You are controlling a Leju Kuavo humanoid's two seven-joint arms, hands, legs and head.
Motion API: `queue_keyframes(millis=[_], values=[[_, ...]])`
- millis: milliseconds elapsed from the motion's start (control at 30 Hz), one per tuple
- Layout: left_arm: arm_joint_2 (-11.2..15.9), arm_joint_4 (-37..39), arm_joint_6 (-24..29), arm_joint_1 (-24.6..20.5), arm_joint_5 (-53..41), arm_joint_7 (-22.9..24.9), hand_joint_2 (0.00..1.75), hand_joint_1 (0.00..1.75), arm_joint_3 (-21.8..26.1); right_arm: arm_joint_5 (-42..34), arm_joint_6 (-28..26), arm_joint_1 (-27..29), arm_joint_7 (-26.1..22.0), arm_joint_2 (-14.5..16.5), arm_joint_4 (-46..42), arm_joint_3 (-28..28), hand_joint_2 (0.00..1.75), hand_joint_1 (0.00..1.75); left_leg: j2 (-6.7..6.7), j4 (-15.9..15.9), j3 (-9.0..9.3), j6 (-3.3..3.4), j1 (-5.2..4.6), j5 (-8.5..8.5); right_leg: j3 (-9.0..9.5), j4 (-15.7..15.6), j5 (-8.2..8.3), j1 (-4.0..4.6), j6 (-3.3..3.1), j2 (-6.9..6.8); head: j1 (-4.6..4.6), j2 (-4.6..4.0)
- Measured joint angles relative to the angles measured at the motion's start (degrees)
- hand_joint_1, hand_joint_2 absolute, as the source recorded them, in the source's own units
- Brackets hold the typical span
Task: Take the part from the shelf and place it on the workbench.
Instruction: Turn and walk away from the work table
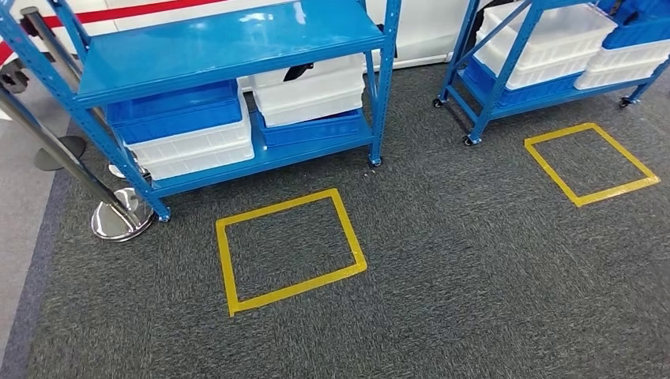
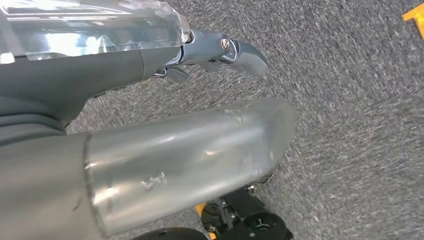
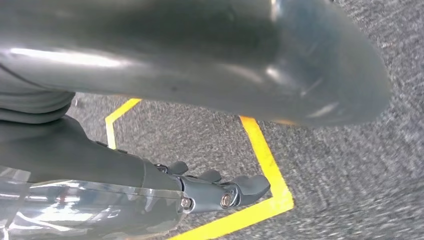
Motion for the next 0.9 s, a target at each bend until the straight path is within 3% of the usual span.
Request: queue_keyframes(millis=[67, 100, 167, 233, 300, 333, 367, 400, 467, 533, 600, 633, 700, 733, 800, 833, 867, 900], values=[[0.0, 0.0, 0.0, 0.1, -0.1, 0.0, 0.0, 0.0, 0.0, 0.0, 0.0, -0.3, 0.0, 0.0, 0.0, -0.1, 0.0, 0.0, -0.51, -0.8, 0.11, 0.62, -0.22, 0.04, 0.33, -0.2, -0.08, -0.01, 0.59, -0.86, 0.0, 0.0], [0.0, 0.0, 0.0, 0.3, -0.2, 0.0, 0.0, 0.0, 0.1, 0.0, 0.0, -0.5, 0.0, 0.0, 0.0, -0.1, 0.0, 0.0, -1.02, -1.1, 0.28, 0.92, -0.07, 0.27, 0.52, -0.1, -0.19, -0.07, 0.94, -0.63, 0.03, 0.0], [-0.1, 0.0, 0.0, 0.3, -0.2, 0.0, 0.0, 0.0, 0.2, 0.1, -0.1, -0.6, 0.0, 0.0, 0.0, -0.1, 0.0, 0.0, -2.02, -1.9, 0.69, 1.58, 0.35, 0.89, -0.14, 1.7, -1.67, -0.18, 1.6, 1.99, 0.24, -0.01], [-0.3, 0.0, 0.0, 0.1, -0.2, 0.0, 0.0, 0.0, 0.2, 0.3, -0.1, -0.4, 0.1, 0.0, 0.0, -0.1, 0.0, 0.0, -3.07, -2.1, 0.67, 1.91, 0.53, 1.22, -3.29, 8.1, -5.25, -0.37, 2.04, 4.98, 0.5, -0.01], [-0.3, 0.0, 0.0, 0.0, -0.3, 0.0, 0.0, 0.0, 0.3, 0.6, -0.2, -0.2, 0.1, 0.0, 0.0, -0.2, 0.0, 0.0, -4.36, -2.1, 0.47, 1.98, 0.53, 1.26, -7.05, 15.2, -7.86, -0.53, 2.29, 5.56, 0.58, -0.01], [-0.3, 0.0, 0.0, 0.0, -0.3, 0.0, 0.0, 0.0, 0.3, 0.7, -0.2, -0.2, 0.1, 0.0, 0.0, -0.2, 0.0, 0.0, -5.07, -2.0, 0.47, 1.96, 0.54, 1.25, -7.86, 16.4, -7.55, -0.63, 2.37, 5.59, 0.6, -0.01], [-0.3, 0.0, 0.0, 0.1, -0.4, 0.0, 0.0, 0.0, 0.3, 0.8, -0.2, -0.1, 0.2, 0.0, 0.0, -0.2, 0.0, 0.0, -5.83, -1.9, 0.51, 1.89, 0.57, 1.22, -7.58, 15.4, -6.08, -0.75, 2.43, 5.66, 0.59, -0.01], [-0.4, 0.0, 0.0, 0.1, -0.4, 0.0, 0.0, 0.0, 0.4, 0.9, -0.2, -0.1, 0.2, 0.0, 0.0, -0.2, 0.0, 0.0, -6.62, -1.8, 0.57, 1.76, 0.64, 1.14, -6.27, 12.3, -3.74, -0.92, 2.46, 6.02, 0.6, 0.0], [-0.4, 0.0, 0.0, 0.1, -0.4, 0.0, 0.0, 0.0, 0.4, 0.9, -0.3, 0.0, 0.3, 0.0, 0.0, -0.2, 0.0, 0.0, -8.03, -1.2, 0.41, 1.26, 0.73, 0.83, -2.94, 4.4, 0.15, -1.25, 2.4, 8.41, 0.69, -0.01], [-0.4, 0.0, 0.0, 0.0, -0.4, 0.0, 0.0, 0.0, 0.4, 0.9, -0.3, 0.0, 0.5, 0.0, 0.0, -0.2, 0.0, 0.0, -9.16, -0.8, -0.13, 0.48, 0.72, 0.65, -1.52, 0.8, 1.13, -1.3, 2.09, 10.0, 0.75, -0.01], [-0.4, 0.0, 0.0, 0.1, -0.5, 0.0, 0.0, 0.0, 0.5, 0.9, -0.4, -0.2, 0.6, 0.1, 0.0, -0.2, 0.0, 0.0, -10.27, -0.9, -0.49, -0.38, 0.8, 0.78, -1.45, 0.6, 1.1, -1.14, 1.44, 8.98, 0.73, 0.0], [-0.5, 0.0, 0.0, 0.2, -0.5, 0.0, 0.0, 0.0, 0.6, 0.9, -0.5, -0.3, 0.6, 0.1, 0.0, -0.2, 0.0, 0.0, -9.96, -0.7, -0.62, -0.72, 0.82, 0.61, -1.31, 0.4, 1.2, -1.16, 1.03, 8.35, 0.67, 0.0], [-0.5, 0.0, 0.0, 0.2, -0.5, 0.0, 0.0, 0.0, 0.8, 0.9, -0.5, -0.2, 0.7, 0.3, 0.0, -0.2, 0.0, 0.0, -7.26, 2.7, -2.14, -1.27, 0.78, -1.51, -1.07, -0.1, 1.35, -1.26, 0.2, 6.78, 0.21, 0.0], [-0.5, 0.0, 0.0, 0.2, -0.5, 0.0, 0.0, 0.0, 0.8, 0.9, -0.5, -0.1, 0.7, 0.3, 0.0, -0.3, 0.0, 0.0, -5.37, 6.1, -3.73, -1.45, 0.79, -3.39, -1.0, -0.2, 1.29, -1.14, -0.09, 5.99, -0.02, 0.0], [-0.5, 0.0, 0.0, 0.0, -0.5, 0.0, 0.0, 0.0, 0.9, 0.9, -0.5, 0.2, 0.7, 0.3, 0.0, -0.3, 0.0, 0.0, -3.59, 13.7, -7.42, -1.79, 0.9, -6.68, -0.94, -0.1, 1.07, -0.86, -0.42, 4.31, -0.22, 0.0], [-0.5, 0.0, 0.0, 0.1, -0.5, 0.0, 0.0, 0.0, 1.0, 0.9, -0.5, 0.2, 0.7, 0.3, 0.0, -0.4, 0.0, 0.0, -3.35, 15.6, -8.33, -1.86, 0.94, -6.95, -0.85, -0.1, 0.94, -0.75, -0.48, 3.52, -0.22, 0.0], [-0.5, 0.0, 0.0, 0.2, -0.5, 0.0, 0.0, 0.0, 1.0, 0.9, -0.5, 0.2, 0.7, 0.3, 0.0, -0.4, 0.0, 0.0, -3.18, 15.1, -8.09, -1.85, 0.96, -6.07, -0.7, -0.1, 0.79, -0.68, -0.46, 2.78, -0.22, 0.0], [-0.5, 0.0, 0.0, 0.3, -0.5, 0.0, 0.0, 0.0, 1.0, 0.9, -0.5, 0.1, 0.7, 0.3, 0.0, -0.5, 0.0, 0.0, -2.86, 12.3, -6.67, -1.71, 0.93, -4.26, -0.47, -0.1, 0.63, -0.62, -0.4, 2.08, -0.23, 0.0]])
